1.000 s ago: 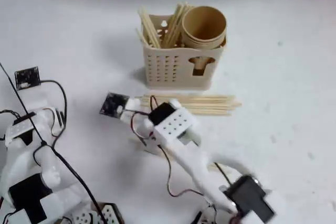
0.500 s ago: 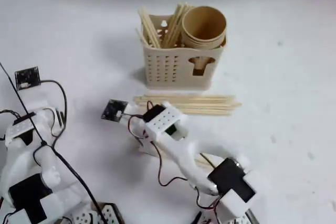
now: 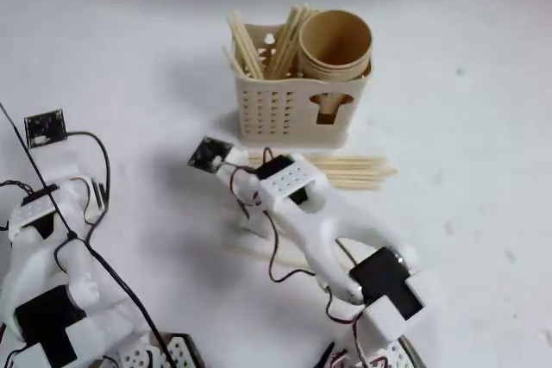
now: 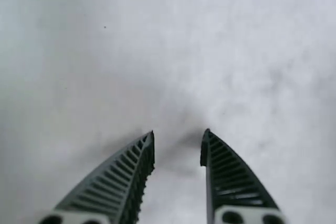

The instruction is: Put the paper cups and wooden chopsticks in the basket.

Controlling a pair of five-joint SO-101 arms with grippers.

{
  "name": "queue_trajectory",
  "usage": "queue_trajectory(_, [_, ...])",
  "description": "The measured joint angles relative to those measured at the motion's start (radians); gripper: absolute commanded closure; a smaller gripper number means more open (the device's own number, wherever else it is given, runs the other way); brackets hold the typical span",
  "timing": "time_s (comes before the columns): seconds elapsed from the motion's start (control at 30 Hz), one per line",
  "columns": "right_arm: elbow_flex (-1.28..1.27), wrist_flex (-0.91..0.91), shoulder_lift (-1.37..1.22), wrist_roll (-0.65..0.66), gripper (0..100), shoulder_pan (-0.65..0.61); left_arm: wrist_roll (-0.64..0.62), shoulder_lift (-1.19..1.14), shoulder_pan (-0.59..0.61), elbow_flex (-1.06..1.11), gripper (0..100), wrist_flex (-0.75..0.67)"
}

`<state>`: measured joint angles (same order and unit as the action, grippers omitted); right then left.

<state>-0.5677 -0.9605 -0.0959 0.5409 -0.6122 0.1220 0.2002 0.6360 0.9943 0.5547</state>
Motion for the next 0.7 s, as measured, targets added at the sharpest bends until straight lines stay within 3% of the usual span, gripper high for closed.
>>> queue_trajectory(0.17, [-0.005, -0.061, 0.106, -0.009, 98.2, 0.054, 0.0, 0.0, 0.0, 0.0, 84, 0.0])
queue_trajectory(0.4, [-0.005, -0.216, 0.457, -0.094, 98.2, 0.057, 0.0, 0.0, 0.0, 0.0, 84, 0.0])
queue_trajectory(0.7, [0.069, -0.241, 0.855, -0.104, 98.3, 0.063, 0.0, 0.0, 0.0, 0.0, 84, 0.0])
